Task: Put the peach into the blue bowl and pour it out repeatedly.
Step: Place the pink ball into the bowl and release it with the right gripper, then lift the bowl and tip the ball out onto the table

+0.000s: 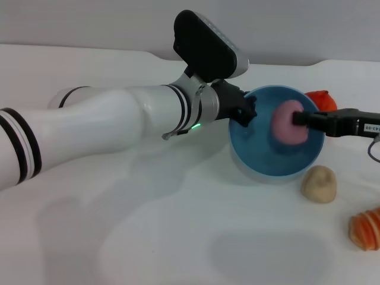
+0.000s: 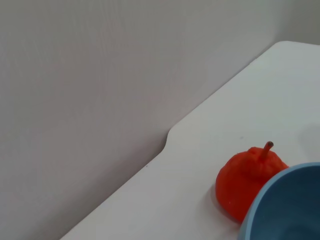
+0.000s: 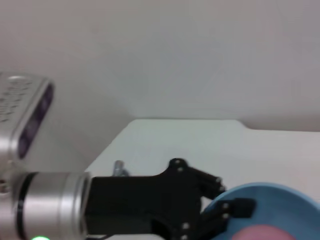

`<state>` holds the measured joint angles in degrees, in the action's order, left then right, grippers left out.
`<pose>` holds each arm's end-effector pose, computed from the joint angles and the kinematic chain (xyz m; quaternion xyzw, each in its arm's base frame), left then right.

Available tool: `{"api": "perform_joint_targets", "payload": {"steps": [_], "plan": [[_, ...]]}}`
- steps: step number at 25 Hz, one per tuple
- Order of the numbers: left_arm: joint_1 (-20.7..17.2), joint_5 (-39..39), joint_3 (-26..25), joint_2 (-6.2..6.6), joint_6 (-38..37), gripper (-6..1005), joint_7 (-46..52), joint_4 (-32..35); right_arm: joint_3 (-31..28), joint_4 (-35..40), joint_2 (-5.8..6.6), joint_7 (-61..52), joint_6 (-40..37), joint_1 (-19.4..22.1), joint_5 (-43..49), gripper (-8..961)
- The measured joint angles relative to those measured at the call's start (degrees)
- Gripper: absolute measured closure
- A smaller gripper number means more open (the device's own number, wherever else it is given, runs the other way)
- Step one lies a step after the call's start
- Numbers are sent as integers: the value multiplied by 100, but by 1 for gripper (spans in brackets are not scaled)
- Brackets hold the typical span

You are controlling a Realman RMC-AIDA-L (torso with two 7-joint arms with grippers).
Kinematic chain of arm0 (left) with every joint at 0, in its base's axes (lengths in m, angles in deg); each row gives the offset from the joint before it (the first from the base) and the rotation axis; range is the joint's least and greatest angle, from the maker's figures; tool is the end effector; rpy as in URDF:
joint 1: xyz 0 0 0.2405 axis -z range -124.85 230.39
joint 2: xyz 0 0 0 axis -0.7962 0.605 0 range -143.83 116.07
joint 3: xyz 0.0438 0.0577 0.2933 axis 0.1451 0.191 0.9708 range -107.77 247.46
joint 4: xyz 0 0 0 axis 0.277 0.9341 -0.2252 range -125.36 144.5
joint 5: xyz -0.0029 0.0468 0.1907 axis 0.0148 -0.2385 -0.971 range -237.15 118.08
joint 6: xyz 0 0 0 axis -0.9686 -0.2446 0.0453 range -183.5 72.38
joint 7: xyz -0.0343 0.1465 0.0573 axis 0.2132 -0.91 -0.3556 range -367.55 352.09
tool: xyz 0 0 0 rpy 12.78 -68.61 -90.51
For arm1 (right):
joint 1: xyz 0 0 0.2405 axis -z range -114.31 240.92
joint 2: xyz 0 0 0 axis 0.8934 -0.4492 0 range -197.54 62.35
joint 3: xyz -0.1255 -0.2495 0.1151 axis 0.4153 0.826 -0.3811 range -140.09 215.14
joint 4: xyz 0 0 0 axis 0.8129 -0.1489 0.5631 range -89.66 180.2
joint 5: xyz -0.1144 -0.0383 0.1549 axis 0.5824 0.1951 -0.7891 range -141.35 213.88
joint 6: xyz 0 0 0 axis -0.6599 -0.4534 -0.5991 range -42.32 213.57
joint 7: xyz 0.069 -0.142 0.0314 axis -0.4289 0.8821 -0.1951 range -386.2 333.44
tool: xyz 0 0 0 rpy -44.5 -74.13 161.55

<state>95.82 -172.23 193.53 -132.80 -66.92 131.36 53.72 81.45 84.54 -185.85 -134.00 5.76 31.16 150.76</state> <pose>-0.1819 0.4187 -0.1695 -0.9327 -0.1781 -0.0490 0.3098 0.2833 0.3756 -0.0347 -0.8698 0.4188 0.2252 0.1315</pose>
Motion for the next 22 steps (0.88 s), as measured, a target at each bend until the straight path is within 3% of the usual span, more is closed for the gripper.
{"api": "perform_joint_targets", "payload": {"steps": [13, 16, 17, 19, 22], "plan": [[-35, 9, -2, 10, 10, 1000, 4, -6, -142, 12, -23, 423, 263, 176, -195, 656], [-75, 11, 23, 15, 85, 1000, 4, -11, -382, -12, -46, 1538, 356, 467, -676, 574], [-84, 11, 30, 16, 110, 1000, 4, -12, -527, -12, -48, 2484, 376, 771, -1321, 544], [-115, 7, 40, 20, 173, 1000, -13, -18, -591, -10, -42, 2848, 378, 927, -1641, 486], [-135, -23, 40, 22, 215, 1000, -46, -20, -736, -11, -18, 3661, 390, 1389, -2433, 473]]}}
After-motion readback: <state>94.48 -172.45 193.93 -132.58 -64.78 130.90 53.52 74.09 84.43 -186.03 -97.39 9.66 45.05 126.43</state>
